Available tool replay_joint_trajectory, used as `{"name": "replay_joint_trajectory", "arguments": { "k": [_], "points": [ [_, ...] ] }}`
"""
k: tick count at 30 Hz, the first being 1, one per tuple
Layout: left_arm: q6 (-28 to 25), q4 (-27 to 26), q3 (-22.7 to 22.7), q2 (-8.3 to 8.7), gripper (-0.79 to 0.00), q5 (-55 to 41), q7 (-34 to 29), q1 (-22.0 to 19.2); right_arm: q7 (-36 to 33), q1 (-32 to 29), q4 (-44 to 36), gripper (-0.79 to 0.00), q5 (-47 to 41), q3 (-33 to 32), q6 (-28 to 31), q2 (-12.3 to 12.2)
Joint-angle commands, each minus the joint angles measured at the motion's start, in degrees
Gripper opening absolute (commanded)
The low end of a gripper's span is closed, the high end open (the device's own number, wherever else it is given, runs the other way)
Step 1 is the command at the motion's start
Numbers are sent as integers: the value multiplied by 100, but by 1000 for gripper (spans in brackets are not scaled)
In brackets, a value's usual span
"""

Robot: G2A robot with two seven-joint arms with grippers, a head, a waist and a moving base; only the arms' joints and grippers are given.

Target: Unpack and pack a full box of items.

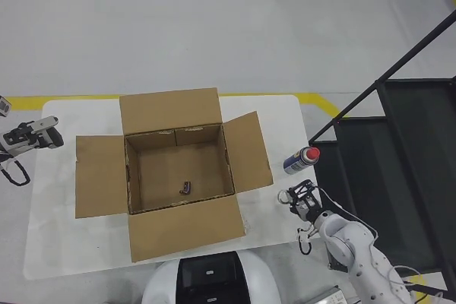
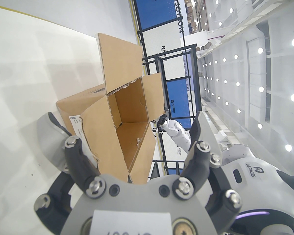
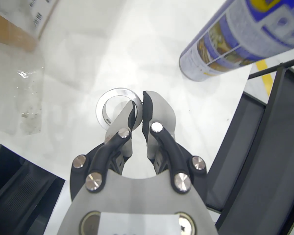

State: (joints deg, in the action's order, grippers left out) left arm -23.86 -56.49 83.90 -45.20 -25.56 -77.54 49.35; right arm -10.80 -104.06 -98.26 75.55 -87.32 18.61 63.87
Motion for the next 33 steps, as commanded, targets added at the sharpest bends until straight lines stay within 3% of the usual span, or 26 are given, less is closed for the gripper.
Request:
{"name": "replay_joint_trajectory", "arguments": {
  "k": [1, 9, 15, 19, 23, 28, 33],
  "points": [
    [0, 0, 0, 0, 0, 0, 0, 0, 112, -170, -391, -785, 75, -109, 3, -15],
    [0, 0, 0, 0, 0, 0, 0, 0, 603, -520, -1668, -785, 533, -426, -199, -43],
    [0, 0, 0, 0, 0, 0, 0, 0, 661, -244, -2290, -785, 1173, -199, -290, -40],
    [0, 0, 0, 0, 0, 0, 0, 0, 387, 493, -2282, -785, 1347, 461, 239, -21],
    [0, 0, 0, 0, 0, 0, 0, 0, -107, 1577, -1778, -785, 1431, 1548, 653, 83],
    [0, 0, 0, 0, 0, 0, 0, 0, -784, 2963, -791, -785, 1159, 2878, 560, 363],
    [0, 0, 0, 0, 0, 0, 0, 0, -1475, 4035, 154, -785, 601, 3783, 53, 711]
  ]
}}
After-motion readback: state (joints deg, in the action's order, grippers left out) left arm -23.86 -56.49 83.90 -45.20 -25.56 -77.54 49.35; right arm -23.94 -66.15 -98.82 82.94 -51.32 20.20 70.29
